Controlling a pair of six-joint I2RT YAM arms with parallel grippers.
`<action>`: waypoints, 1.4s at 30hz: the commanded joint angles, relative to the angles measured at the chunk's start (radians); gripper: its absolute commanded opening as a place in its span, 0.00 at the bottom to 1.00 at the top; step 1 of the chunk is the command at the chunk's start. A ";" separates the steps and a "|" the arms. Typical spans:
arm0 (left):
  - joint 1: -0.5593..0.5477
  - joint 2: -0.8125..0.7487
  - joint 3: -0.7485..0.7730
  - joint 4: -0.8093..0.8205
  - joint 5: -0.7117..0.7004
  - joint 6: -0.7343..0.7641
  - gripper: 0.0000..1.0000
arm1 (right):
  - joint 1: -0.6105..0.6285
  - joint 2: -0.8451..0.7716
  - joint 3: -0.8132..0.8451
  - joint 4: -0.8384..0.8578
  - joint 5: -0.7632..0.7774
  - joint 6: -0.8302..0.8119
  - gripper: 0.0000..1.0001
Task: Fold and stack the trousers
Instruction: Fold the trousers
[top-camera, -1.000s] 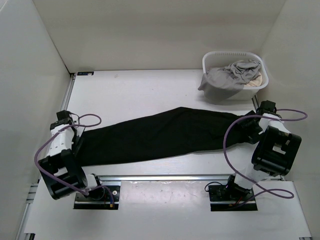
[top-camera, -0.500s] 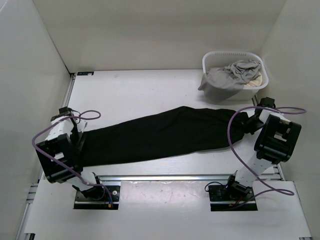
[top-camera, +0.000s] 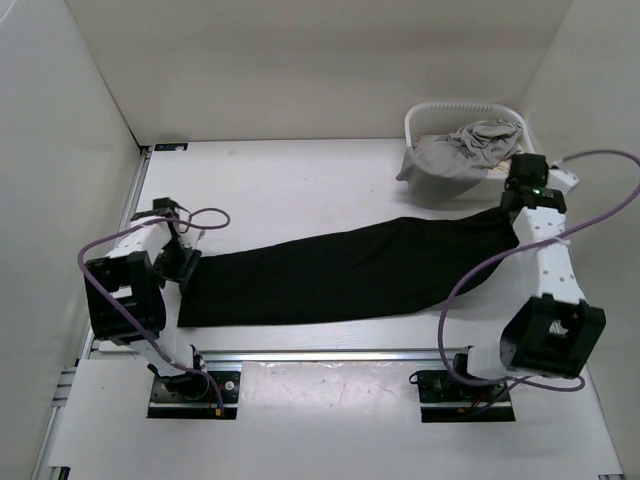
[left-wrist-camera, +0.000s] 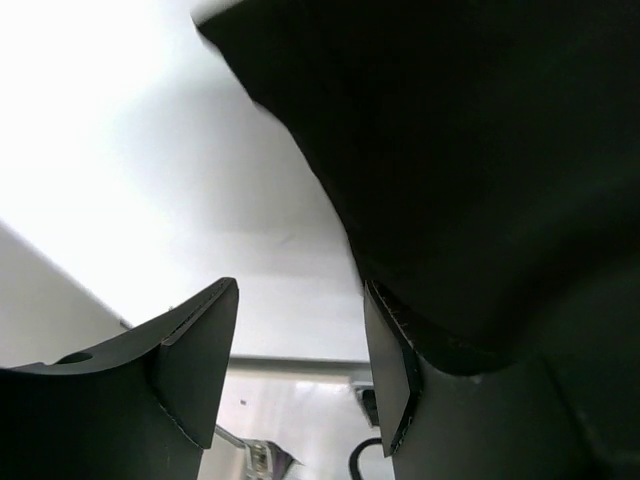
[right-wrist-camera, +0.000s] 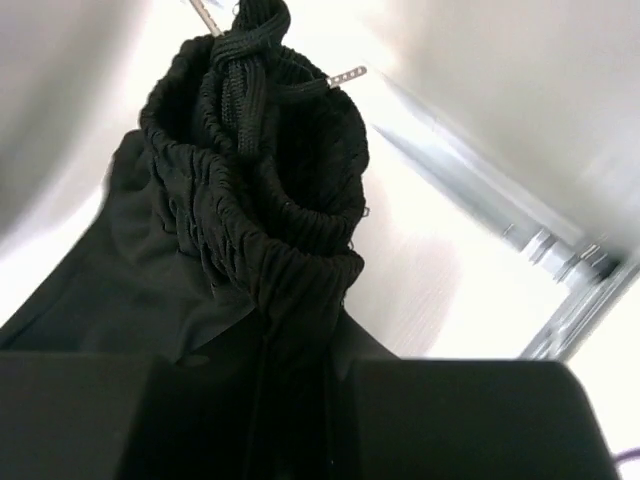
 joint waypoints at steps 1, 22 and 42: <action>-0.102 0.017 0.010 0.017 0.042 -0.036 0.65 | 0.177 -0.072 0.065 -0.142 0.338 -0.039 0.00; -0.166 0.256 -0.003 0.180 0.009 -0.019 0.63 | 1.343 0.706 0.595 -0.705 0.442 0.918 0.00; -0.135 0.225 0.198 0.119 -0.014 -0.019 0.67 | 1.561 0.570 0.690 -0.048 0.199 0.226 0.84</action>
